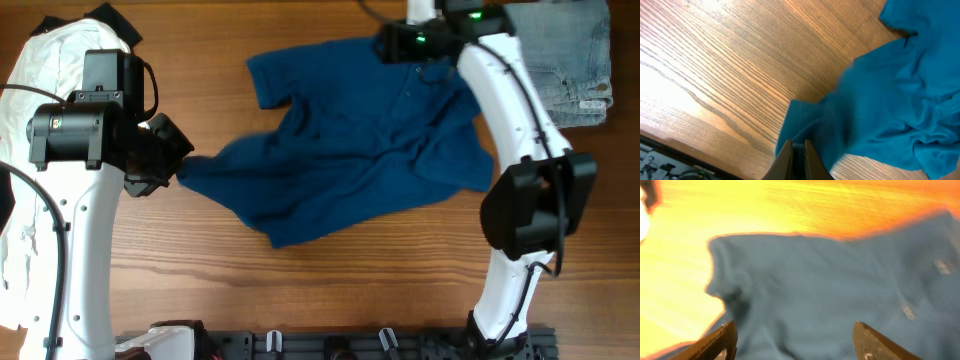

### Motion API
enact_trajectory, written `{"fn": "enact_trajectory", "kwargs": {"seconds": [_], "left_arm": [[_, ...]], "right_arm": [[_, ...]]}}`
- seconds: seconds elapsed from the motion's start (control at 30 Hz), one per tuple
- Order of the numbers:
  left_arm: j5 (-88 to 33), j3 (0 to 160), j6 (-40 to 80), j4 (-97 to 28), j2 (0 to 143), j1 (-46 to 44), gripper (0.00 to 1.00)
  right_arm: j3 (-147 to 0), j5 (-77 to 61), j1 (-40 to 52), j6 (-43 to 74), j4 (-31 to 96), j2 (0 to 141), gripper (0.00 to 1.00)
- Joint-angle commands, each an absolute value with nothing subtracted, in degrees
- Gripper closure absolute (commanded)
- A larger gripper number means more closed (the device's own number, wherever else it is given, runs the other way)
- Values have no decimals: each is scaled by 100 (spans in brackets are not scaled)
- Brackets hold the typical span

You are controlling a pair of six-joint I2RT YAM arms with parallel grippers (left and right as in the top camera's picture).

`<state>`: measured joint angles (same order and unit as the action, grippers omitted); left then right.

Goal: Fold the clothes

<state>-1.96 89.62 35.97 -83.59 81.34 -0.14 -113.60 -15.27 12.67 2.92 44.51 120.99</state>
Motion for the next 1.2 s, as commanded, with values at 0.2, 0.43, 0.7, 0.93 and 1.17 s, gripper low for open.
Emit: {"fn": "enact_trajectory", "kwargs": {"seconds": [0.2,0.43,0.7,0.93,1.17], "left_arm": [[-75,8090,3846,-8060,8143,12,96],[-75,7760,3931,-7712,8143,12,96],[-73,7762,3927,-7634,8143,12,96],[-30,7760,3924,-7544,8143,12,96],[-30,7760,3918,-7491,8143,12,96]], "right_arm": [[-11557,-1330,2322,-447,3465,12497,23],[-11555,-1356,2421,-532,3730,13343,17],[-11550,-1149,2414,-602,4014,13876,13],[-11539,-628,2237,-327,4685,14103,10],[-11539,611,1824,845,6552,14103,9]]}}
